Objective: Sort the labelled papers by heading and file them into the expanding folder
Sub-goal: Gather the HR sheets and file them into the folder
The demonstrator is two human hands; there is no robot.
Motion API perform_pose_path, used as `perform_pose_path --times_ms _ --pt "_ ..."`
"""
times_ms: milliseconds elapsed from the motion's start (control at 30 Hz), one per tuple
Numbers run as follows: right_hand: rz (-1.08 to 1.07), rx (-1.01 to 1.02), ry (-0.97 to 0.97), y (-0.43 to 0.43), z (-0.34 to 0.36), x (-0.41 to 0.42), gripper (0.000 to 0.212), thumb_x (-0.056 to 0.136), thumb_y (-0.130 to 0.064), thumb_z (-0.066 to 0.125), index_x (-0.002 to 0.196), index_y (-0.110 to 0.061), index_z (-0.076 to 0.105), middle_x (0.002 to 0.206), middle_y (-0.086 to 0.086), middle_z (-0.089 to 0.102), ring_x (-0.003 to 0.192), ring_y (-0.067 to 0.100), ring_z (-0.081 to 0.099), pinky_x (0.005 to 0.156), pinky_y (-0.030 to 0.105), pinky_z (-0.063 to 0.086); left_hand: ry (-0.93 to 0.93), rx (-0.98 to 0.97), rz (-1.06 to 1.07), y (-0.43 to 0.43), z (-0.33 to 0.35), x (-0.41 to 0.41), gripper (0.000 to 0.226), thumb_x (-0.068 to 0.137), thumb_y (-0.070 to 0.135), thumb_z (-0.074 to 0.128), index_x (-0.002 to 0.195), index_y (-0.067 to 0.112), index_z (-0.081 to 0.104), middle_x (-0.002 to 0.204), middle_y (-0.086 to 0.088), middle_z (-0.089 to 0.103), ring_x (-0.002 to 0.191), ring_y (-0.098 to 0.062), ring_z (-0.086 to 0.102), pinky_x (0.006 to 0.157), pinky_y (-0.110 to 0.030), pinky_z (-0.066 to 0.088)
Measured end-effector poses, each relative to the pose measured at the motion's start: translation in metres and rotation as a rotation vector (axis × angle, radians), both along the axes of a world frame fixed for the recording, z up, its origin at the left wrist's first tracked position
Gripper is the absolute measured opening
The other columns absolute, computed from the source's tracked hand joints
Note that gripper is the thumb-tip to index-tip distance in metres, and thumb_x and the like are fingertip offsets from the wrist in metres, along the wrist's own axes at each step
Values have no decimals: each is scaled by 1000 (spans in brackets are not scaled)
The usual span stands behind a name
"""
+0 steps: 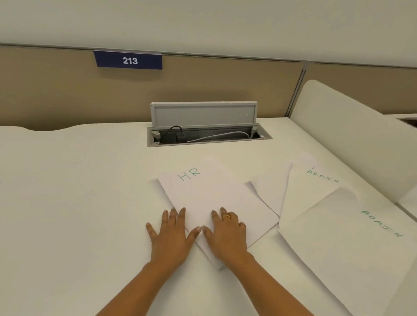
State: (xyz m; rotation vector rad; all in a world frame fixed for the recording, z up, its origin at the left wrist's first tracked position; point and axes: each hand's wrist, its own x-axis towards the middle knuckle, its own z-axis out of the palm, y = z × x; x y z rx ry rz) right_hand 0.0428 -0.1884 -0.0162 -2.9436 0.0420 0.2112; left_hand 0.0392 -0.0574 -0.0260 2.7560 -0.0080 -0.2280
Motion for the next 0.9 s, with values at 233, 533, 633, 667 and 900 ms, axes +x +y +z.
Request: perform_pose_path --times_ms 233,533,633,667,900 --pt "-31 168 -107 -38 12 18 46 99 -34 37 141 -16 36 148 1 35 136 21 30 107 33 29 5 42 61 -8 -5 10 81 90 62 30 150 17 -1 156 -7 -19 145 -23 -14 113 -56 -4" --pt "-188 60 23 -99 -2 61 72 96 -50 34 149 -7 10 158 13 8 146 24 7 117 45 5 28 24 -36 13 -8 26 75 93 55 33 150 18 2 158 3 -10 146 -14 -11 115 -47 -7" --pt "-118 46 6 -89 -7 63 66 98 -46 30 149 -7 13 158 10 13 146 21 10 118 41 3 11 6 -36 25 -9 30 73 94 53 34 150 18 4 158 3 -7 146 -14 -9 117 -43 -6" --pt "-95 57 -15 -84 -8 62 64 99 -44 30 149 -8 15 157 9 15 146 20 13 118 39 3 11 3 -31 29 -10 31 72 94 52 34 150 19 5 158 3 -6 146 -15 -9 117 -43 -5" --pt "-14 149 -139 -57 -15 56 52 99 -38 36 145 -15 28 146 4 41 137 17 34 114 28 15 10 7 46 54 -10 34 60 98 42 32 149 21 10 159 1 -2 146 -18 -6 117 -44 -1"
